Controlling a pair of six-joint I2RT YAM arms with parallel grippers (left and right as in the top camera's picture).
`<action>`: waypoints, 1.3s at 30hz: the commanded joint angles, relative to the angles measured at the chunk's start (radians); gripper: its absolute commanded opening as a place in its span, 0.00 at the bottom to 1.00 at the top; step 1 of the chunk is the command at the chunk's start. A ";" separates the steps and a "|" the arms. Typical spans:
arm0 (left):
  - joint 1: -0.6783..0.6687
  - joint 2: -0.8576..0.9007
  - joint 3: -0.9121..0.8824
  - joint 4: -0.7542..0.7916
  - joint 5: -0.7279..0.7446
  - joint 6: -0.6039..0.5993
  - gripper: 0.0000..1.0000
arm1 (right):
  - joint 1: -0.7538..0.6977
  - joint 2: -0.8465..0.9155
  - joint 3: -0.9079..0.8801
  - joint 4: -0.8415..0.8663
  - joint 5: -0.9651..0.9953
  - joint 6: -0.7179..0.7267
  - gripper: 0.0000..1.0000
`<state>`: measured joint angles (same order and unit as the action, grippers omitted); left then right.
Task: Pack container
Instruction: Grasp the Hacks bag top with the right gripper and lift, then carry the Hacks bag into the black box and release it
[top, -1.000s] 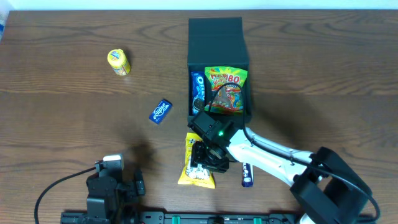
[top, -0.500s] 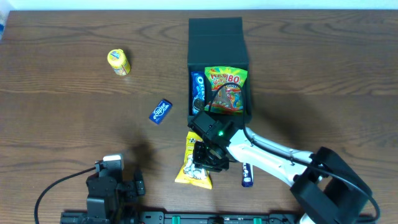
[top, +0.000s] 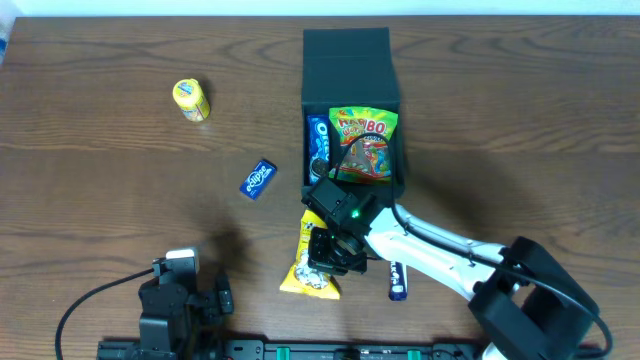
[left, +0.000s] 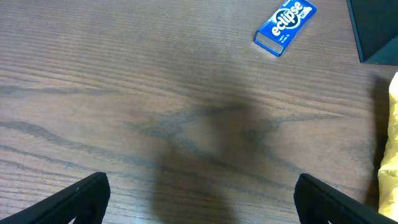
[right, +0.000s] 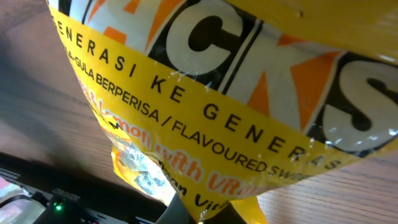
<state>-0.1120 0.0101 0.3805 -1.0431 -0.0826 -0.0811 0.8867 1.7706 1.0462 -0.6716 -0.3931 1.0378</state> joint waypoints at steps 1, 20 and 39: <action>0.007 -0.006 -0.028 -0.045 -0.002 -0.019 0.95 | 0.003 0.008 -0.005 -0.003 0.037 0.001 0.01; 0.007 -0.006 -0.028 -0.045 -0.002 -0.019 0.96 | 0.011 -0.325 0.072 -0.138 0.071 -0.119 0.01; 0.007 -0.006 -0.028 -0.045 -0.002 -0.019 0.96 | -0.295 -0.135 0.573 -0.519 0.042 -0.712 0.01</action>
<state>-0.1120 0.0101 0.3805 -1.0431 -0.0826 -0.0811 0.6308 1.5703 1.5509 -1.1866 -0.3244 0.4778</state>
